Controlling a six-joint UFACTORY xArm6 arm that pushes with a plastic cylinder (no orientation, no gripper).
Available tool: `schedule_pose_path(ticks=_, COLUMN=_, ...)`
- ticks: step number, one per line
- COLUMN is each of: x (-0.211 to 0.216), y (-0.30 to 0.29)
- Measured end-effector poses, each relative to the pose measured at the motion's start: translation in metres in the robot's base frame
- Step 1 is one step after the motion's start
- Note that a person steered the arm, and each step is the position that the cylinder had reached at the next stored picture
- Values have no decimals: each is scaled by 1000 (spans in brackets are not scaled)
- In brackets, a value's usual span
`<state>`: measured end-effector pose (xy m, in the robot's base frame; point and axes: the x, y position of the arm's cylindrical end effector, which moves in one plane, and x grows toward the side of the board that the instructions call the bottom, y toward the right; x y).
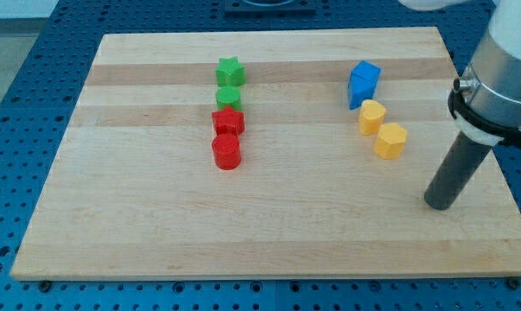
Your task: Nudge the hexagon below the yellow heart
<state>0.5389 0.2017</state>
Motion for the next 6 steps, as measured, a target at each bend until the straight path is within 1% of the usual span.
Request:
schedule_pose_path(ticks=2, x=-59, y=-8)
schedule_pose_path(ticks=3, x=-71, y=-18)
schedule_pose_path(ticks=6, x=-71, y=-28)
